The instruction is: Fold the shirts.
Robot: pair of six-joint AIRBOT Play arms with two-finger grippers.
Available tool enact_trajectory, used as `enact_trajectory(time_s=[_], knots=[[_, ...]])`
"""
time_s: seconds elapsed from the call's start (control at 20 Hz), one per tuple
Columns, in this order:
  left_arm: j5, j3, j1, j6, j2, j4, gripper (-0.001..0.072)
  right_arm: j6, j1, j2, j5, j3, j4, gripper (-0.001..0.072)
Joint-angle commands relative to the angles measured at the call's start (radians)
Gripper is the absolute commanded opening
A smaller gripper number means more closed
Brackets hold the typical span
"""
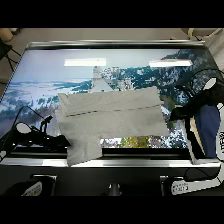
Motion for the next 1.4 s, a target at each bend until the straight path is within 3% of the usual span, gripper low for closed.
enact_trajectory(time_s=[0.0,0.1,0.15,0.25,0.35,0.75,0.85,0.9,0.95,1.0,1.2,1.35], knots=[[0.109,-0.028,-0.066,-0.039,0.003,0.006,0.0471,-0.003,0.0,0.004,-0.001,-0.013,0.003,0.0487],[0.129,-0.028,-0.082,-0.061,0.003,0.007,0.0398,-0.003,0.0,0.024,0.0,-0.067,0.003,0.049],[0.129,-0.027,-0.084,-0.064,0.003,0.007,0.03,-0.003,0.0,0.041,-0.002,-0.116,0.003,0.0503],[0.129,-0.027,-0.084,-0.06,0.003,0.007,0.002,-0.011,0.0,0.066,-0.028,-0.211,0.003,0.0509],[0.128,-0.027,-0.084,-0.055,0.005,0.007,0.0024,-0.023,0.0,0.067,-0.082,-0.292,0.004,0.0557],[0.132,-0.024,-0.084,-0.055,0.02,0.007,0.0024,-0.002,0.035,0.063,-0.246,-0.341,0.041,0.0537],[0.139,-0.024,-0.084,-0.052,0.027,0.007,0.0024,0.02,0.079,0.046,-0.261,-0.342,0.04,0.0434],[0.14,-0.018,-0.084,-0.028,0.031,0.007,0.0023,0.021,0.098,0.041,-0.281,-0.342,0.034,0.0342],[0.139,-0.006,-0.084,-0.011,0.038,0.008,0.0022,0.024,0.11,0.043,-0.294,-0.34,0.025,0.0115],[0.14,0.013,-0.084,-0.005,0.05,0.008,0.0021,0.031,0.113,0.047,-0.291,-0.327,0.026,0.0024],[0.134,0.159,-0.084,-0.004,0.167,0.011,0.0019,-0.01,0.113,0.098,-0.228,-0.179,0.011,0.0022],[0.157,0.277,-0.084,-0.076,0.212,0.047,0.0018,0.009,0.114,0.11,-0.254,-0.022,0.021,0.0021]])
